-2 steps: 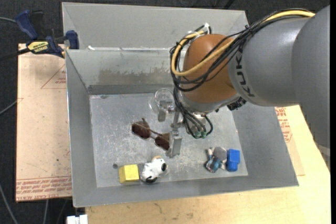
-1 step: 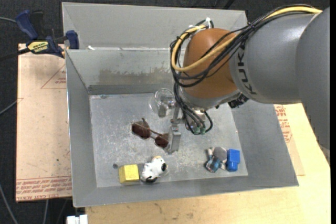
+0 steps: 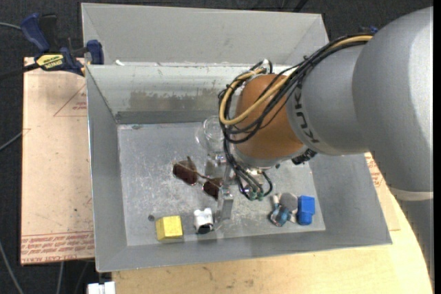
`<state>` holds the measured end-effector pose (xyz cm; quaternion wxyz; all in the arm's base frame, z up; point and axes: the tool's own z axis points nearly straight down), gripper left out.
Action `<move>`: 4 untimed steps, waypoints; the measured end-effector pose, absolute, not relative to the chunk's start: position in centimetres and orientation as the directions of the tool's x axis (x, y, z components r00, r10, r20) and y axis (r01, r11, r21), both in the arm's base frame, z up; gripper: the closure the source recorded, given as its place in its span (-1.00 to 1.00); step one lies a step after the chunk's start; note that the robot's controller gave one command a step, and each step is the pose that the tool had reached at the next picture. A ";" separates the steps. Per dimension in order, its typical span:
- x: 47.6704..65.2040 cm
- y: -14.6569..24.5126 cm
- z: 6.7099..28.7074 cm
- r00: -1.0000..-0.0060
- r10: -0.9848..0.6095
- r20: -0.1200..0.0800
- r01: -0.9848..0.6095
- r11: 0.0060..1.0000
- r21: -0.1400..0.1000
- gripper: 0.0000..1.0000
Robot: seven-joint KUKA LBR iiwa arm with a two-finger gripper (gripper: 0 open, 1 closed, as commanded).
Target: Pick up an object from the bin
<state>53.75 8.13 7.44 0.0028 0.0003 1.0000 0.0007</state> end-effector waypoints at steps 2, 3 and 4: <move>54.1 8.4 5.5 -0.989 0.147 -0.005 0.147 0.989 0.004 1.00; 54.1 8.4 5.7 -0.988 0.155 -0.004 0.155 0.988 0.003 1.00; 54.1 8.4 6.3 -0.989 0.148 -0.004 0.148 0.989 0.001 1.00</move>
Offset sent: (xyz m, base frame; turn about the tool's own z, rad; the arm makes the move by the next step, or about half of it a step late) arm 0.0000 0.0000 0.0000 0.0000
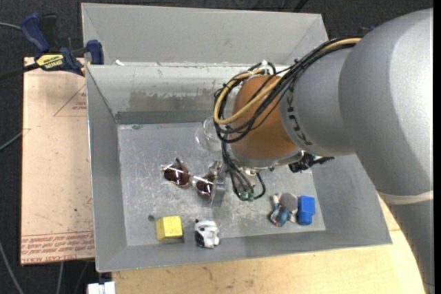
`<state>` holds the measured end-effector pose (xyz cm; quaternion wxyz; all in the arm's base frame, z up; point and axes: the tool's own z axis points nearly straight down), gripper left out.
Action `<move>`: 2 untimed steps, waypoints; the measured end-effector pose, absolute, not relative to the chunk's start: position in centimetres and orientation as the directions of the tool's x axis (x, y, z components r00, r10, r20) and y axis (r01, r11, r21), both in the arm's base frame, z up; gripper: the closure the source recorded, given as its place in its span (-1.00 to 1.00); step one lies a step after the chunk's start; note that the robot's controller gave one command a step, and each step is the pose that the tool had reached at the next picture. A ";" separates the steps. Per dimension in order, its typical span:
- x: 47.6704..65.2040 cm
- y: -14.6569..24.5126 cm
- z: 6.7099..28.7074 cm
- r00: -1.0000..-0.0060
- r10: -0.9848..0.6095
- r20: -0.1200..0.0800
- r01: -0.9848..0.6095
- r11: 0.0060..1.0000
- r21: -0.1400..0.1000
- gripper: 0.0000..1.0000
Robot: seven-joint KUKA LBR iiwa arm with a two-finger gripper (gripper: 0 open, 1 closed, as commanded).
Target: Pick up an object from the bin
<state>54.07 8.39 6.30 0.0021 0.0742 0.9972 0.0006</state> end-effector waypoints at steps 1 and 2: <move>54.0 8.4 7.1 -0.989 0.148 -0.001 0.148 0.989 0.001 1.00; 53.8 8.4 8.4 -0.989 0.149 0.006 0.149 0.989 -0.001 1.00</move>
Offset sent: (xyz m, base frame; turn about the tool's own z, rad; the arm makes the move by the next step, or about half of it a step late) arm 0.0000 0.0000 0.0769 0.0000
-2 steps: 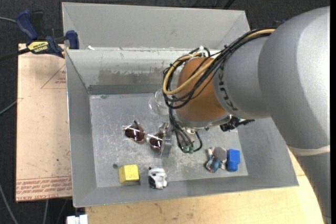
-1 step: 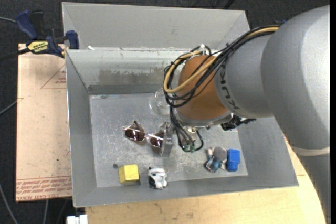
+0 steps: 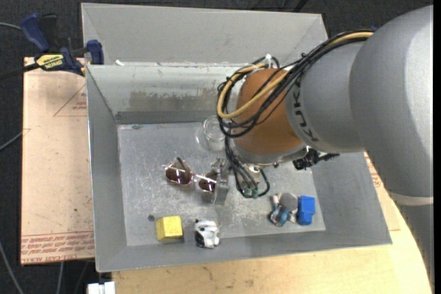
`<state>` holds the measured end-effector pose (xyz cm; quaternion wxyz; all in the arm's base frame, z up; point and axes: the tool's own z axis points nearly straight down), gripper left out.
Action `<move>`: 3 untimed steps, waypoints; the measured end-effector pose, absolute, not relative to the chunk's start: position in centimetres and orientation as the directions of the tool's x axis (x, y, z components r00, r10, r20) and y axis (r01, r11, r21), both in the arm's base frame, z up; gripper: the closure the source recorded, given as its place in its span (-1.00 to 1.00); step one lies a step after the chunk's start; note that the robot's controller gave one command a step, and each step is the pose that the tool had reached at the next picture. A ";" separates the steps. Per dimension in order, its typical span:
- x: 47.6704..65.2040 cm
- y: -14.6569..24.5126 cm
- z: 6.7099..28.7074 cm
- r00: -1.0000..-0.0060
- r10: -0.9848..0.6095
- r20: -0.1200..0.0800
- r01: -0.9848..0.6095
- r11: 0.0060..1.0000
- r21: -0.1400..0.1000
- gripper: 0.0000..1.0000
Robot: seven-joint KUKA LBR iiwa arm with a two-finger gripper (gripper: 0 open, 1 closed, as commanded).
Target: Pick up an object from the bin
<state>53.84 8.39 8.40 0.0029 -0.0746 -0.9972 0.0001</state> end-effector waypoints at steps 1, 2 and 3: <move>53.9 8.4 10.4 -0.989 0.149 0.004 0.149 0.989 0.000 1.00; 54.1 8.4 11.6 -0.989 0.148 -0.005 0.148 0.989 0.003 1.00; 54.0 8.4 12.0 -0.989 0.148 -0.002 0.148 0.989 0.002 1.00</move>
Offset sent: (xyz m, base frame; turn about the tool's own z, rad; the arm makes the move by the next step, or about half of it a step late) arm 0.0001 0.0000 0.0005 0.0000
